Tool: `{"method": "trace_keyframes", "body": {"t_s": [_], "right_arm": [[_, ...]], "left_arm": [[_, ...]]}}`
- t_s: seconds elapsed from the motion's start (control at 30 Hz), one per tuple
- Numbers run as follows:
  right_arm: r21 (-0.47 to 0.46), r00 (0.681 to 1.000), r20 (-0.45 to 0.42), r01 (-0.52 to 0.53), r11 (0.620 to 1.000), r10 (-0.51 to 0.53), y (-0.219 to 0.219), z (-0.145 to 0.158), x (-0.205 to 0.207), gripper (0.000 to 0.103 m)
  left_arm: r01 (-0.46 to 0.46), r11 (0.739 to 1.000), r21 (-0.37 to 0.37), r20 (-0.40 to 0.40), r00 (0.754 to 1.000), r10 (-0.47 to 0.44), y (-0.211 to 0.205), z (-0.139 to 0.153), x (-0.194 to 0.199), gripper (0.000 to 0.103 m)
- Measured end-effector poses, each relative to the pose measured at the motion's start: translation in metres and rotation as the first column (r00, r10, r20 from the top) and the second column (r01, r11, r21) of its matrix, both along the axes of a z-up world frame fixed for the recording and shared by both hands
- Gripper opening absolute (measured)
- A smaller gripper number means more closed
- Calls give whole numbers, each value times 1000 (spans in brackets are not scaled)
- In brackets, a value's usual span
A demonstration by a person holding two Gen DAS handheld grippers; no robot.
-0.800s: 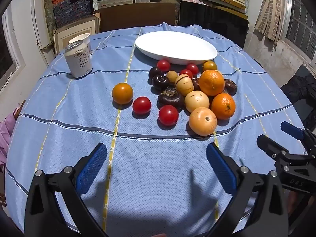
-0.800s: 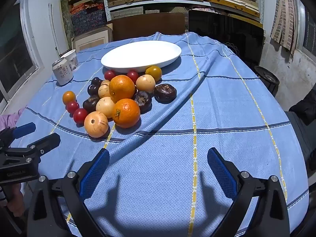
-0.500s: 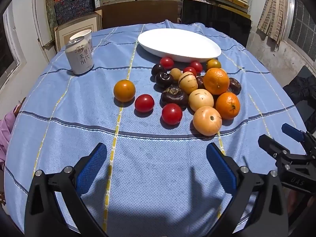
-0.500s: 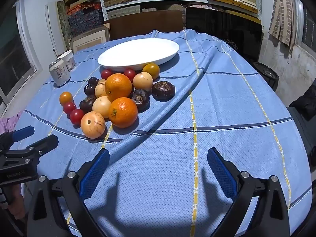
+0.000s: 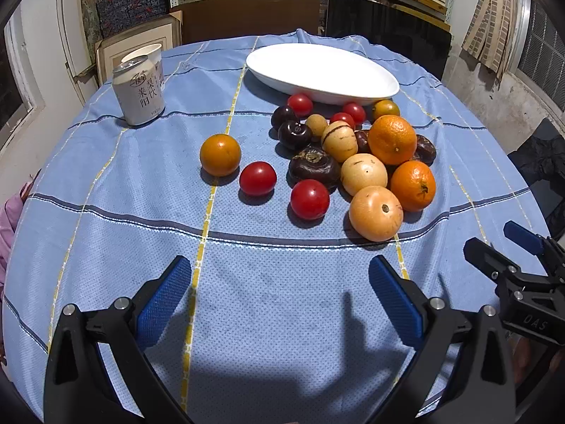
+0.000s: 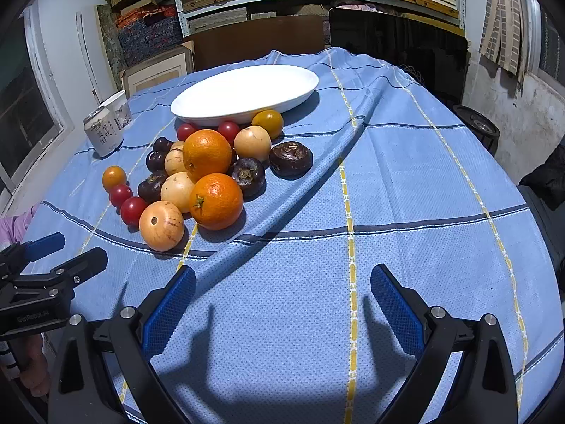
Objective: Organize fruits
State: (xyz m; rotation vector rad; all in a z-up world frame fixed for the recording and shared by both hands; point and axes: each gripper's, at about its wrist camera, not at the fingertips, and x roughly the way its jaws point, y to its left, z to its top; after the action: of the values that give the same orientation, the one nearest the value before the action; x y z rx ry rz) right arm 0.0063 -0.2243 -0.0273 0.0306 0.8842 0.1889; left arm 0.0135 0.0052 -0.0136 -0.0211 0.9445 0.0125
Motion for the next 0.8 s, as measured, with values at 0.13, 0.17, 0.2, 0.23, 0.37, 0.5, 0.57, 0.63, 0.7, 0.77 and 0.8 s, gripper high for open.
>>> {"method": "trace_keyframes", "body": {"t_s": [0.13,0.17,0.2,0.23,0.37,0.5,0.57,0.63,0.7,0.77,0.8], "right_arm": [[1,1000,4,4,1000,-4,0,0,0,100],[3,1000,5,4,1000,-4,-1,0,0,100],[6,1000,6,6,1000,-6,-1,0,-1,100],[7,1000,6,7,1000,-7,-1,0,-1,100],[7,1000,8,7,1000,-7,-1,0,-1,100],[10,1000,10,6,1000,-6,-1,0,-2,100],[12,1000,7,8,1000,-8,-2,0,-2,100],[14,1000,6,7,1000,-7,-2,0,-2,100],[11,1000,11,7,1000,-7,-2,0,-2,100],[13,1000,8,4,1000,-4,-1,0,-3,100],[13,1000,6,4,1000,-4,-1,0,-3,100]], "left_arm": [[-3,1000,-3,-7,1000,3,0,-1,1,99],[-3,1000,-3,-7,1000,3,0,0,0,99],[-4,1000,-4,-7,1000,4,0,-1,1,99],[-4,1000,-4,-7,1000,4,0,-1,1,99],[-6,1000,-5,-6,1000,6,0,-1,0,99],[-6,1000,-6,-9,1000,6,0,-1,0,99],[-7,1000,-6,-9,1000,7,1,-2,-1,99],[-6,1000,-7,-7,1000,6,1,-2,-1,99],[-9,1000,-6,-7,1000,9,1,-2,-1,99],[-9,1000,-7,-10,1000,9,0,-3,-1,99],[-9,1000,-8,-11,1000,9,0,-3,-1,99]]}}
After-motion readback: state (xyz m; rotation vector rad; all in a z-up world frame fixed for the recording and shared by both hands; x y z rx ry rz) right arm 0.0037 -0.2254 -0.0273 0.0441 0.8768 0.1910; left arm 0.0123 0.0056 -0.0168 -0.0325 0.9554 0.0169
